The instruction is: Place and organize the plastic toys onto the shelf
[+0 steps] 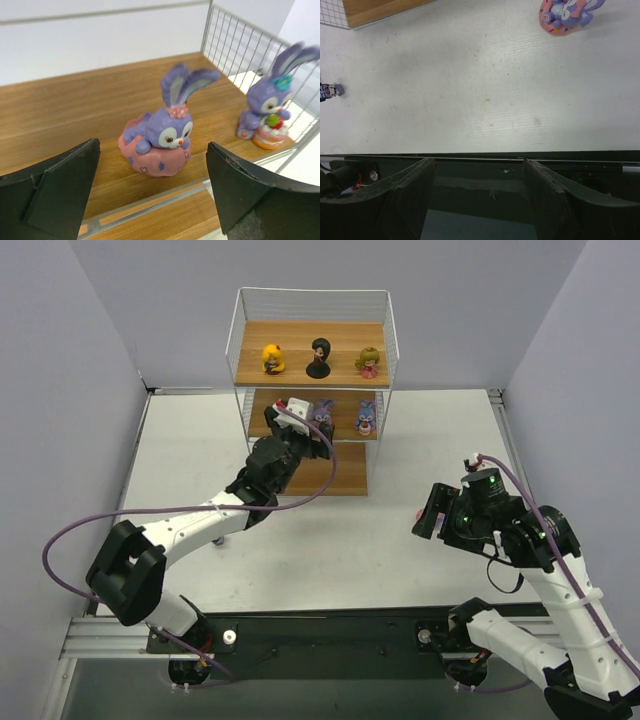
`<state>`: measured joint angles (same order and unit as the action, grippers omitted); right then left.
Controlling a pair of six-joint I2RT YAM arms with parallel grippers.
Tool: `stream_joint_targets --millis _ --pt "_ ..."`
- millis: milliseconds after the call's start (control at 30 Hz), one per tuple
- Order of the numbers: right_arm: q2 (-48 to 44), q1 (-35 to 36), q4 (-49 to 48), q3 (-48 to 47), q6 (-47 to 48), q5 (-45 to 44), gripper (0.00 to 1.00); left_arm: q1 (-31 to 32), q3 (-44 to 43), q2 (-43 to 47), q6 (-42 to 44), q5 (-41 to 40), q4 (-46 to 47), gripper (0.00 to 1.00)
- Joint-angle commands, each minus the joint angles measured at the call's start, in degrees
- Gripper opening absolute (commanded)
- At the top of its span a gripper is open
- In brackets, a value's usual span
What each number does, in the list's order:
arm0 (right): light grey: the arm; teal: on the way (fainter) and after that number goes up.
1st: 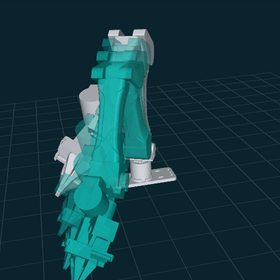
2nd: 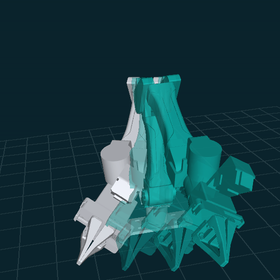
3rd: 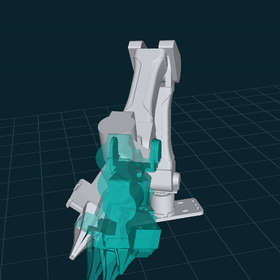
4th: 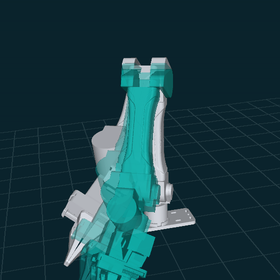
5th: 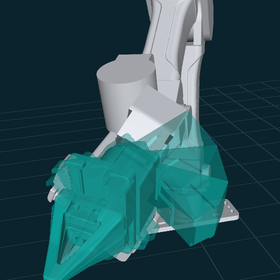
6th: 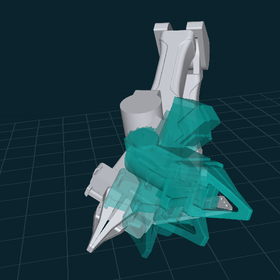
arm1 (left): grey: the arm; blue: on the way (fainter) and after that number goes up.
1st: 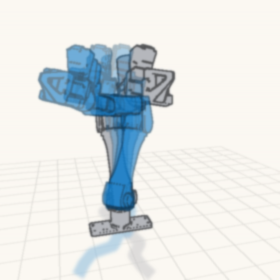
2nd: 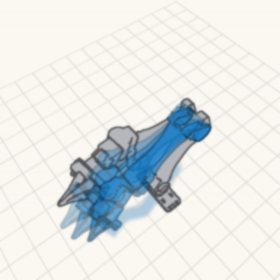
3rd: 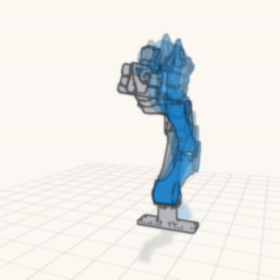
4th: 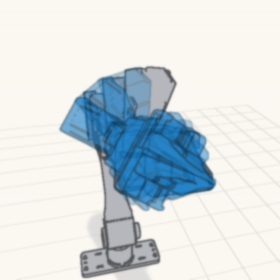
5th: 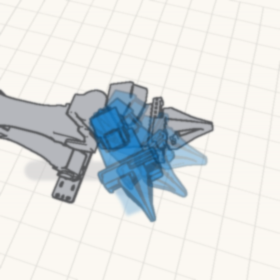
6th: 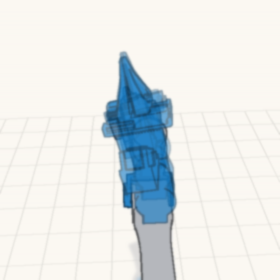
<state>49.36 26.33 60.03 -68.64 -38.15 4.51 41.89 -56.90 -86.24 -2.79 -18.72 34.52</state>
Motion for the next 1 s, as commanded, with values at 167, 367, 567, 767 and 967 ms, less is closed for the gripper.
stream_joint_targets --millis 167,367,567,767,967 --pt "3.02 -1.80 1.85 3.68 -1.92 -6.77 0.73 -0.14 1.79 15.20 -0.73 -0.09 -4.37 0.97" --pt "3.54 -10.75 -3.42 9.57 -2.02 -12.60 0.73 0.39 8.64 26.97 -3.89 -1.93 -13.49 0.97" --pt "7.49 -22.97 -12.21 15.90 -1.66 -8.47 0.67 0.04 8.04 33.14 -8.98 0.35 -29.64 0.97" --pt "13.20 -29.74 -25.81 20.39 -2.89 -6.27 0.60 -0.23 9.35 34.82 -16.36 3.60 -39.09 0.97" --pt "21.29 -31.25 -33.38 20.83 -2.28 -1.18 0.51 -0.58 11.90 37.10 -17.25 11.68 -38.92 0.97"
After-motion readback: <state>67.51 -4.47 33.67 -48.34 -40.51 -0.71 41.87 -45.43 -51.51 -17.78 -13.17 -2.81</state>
